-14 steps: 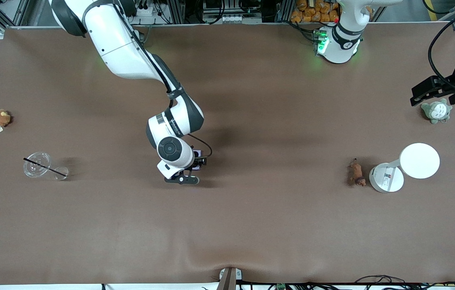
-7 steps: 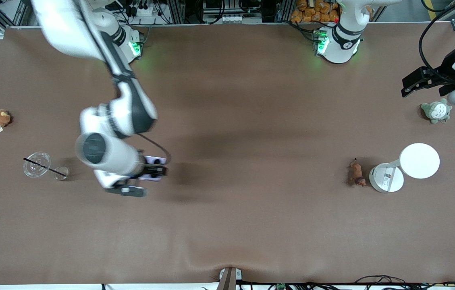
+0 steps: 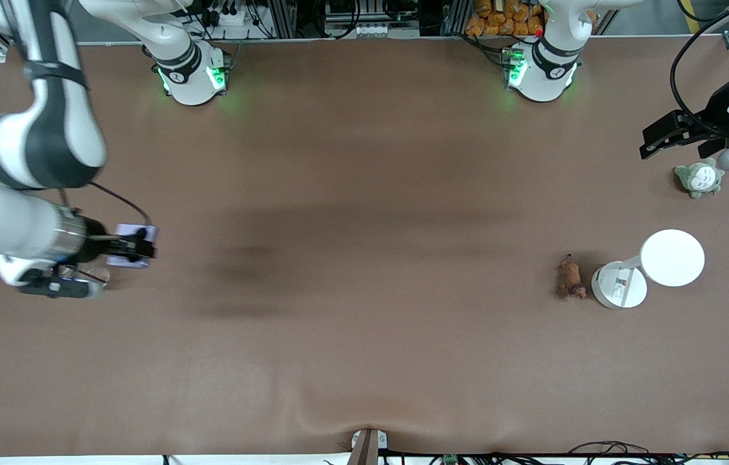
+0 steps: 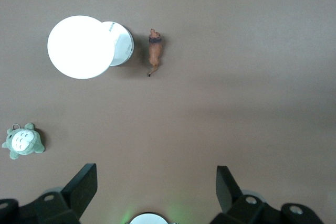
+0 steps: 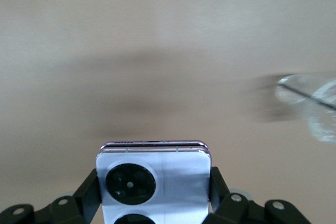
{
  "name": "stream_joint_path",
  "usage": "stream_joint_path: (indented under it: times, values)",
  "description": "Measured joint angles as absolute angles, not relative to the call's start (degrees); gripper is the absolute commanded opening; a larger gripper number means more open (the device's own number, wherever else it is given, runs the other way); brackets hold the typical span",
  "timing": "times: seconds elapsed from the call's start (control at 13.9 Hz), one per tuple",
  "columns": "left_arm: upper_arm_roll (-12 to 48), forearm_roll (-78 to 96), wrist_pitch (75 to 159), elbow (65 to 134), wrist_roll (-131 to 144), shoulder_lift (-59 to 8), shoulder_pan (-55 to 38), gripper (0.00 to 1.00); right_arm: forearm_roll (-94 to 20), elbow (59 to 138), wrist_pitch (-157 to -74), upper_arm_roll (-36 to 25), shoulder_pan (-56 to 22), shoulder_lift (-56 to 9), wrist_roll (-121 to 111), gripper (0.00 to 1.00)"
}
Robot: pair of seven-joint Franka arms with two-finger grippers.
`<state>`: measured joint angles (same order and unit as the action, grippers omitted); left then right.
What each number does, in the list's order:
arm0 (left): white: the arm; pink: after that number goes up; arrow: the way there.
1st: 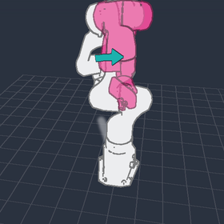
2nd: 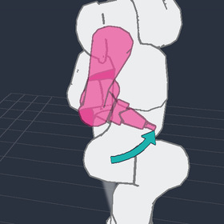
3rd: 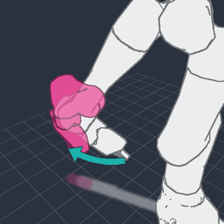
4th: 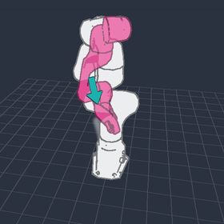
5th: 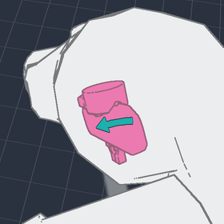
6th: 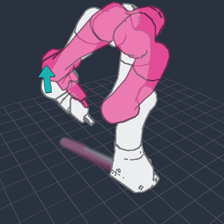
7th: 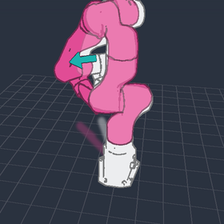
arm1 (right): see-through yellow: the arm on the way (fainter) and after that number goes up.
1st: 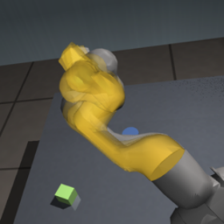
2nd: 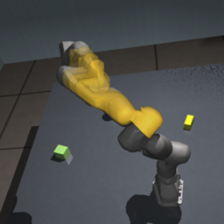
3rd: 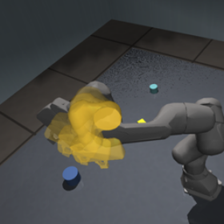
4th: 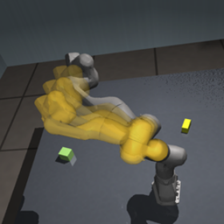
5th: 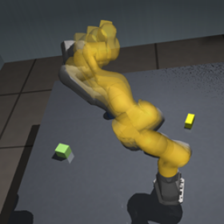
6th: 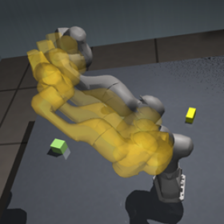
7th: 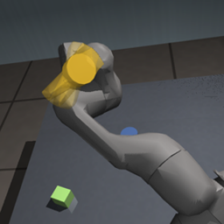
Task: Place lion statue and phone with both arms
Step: 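Carry the phone toward the clear cup with the right gripper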
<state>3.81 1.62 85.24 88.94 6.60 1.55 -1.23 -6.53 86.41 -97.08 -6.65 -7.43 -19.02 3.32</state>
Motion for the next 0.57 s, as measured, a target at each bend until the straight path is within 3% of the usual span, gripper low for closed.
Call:
stream_joint_path:
  times: [0.29, 0.57]
  values:
    - [3.9, 1.6, 85.3, 89.0, 6.6, 1.5, -1.2, 1.0, -4.8, 90.0, -97.2, -6.7, -3.3, -17.3, -2.2, 0.51]
    - [3.9, 1.6, 85.9, 88.8, 6.6, 1.5, -1.2, 1.0, -3.1, 101.0, -110.1, -6.0, -3.3, -17.1, -2.3, 0.51]
